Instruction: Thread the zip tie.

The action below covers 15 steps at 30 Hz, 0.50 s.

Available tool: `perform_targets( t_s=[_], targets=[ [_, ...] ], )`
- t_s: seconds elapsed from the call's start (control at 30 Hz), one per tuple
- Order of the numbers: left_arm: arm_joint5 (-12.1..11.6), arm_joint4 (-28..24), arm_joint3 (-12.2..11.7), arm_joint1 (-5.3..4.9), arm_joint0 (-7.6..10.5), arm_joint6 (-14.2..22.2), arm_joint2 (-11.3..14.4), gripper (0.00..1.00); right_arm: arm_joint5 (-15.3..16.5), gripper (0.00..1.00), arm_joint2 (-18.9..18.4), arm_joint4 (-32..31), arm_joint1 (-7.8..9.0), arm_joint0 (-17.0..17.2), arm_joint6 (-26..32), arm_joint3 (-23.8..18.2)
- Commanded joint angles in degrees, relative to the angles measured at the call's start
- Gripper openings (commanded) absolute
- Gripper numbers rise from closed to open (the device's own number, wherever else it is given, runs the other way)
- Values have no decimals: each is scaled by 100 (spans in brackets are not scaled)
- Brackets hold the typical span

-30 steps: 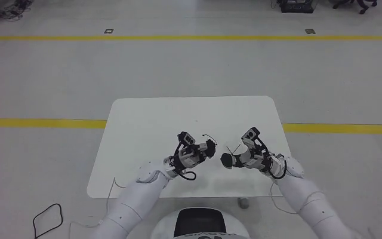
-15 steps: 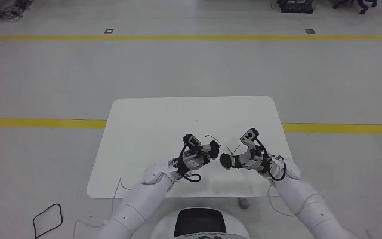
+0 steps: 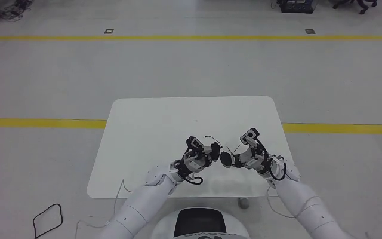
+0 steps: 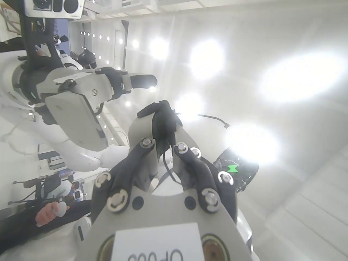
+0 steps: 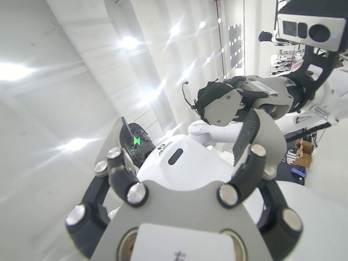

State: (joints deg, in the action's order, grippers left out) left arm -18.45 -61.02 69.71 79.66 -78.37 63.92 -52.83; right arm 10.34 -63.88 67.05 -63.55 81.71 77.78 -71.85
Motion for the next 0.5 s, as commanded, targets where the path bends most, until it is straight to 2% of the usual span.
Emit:
perform_targets(
  t_s=[0.0,0.27,0.47],
  targets=[
    [-44,31,-4,1,7,-35,15,0,-10,48,-3,-37,-8,6,16,-5],
    [-82,2,-4,-2,11,-48,48,0,59,30,-32,-288,-33,21,-78,-6],
    [-102,-23,-9,0,14,-56,86,0,73,24,-75,-383,-48,44,-108,-52]
  ],
)
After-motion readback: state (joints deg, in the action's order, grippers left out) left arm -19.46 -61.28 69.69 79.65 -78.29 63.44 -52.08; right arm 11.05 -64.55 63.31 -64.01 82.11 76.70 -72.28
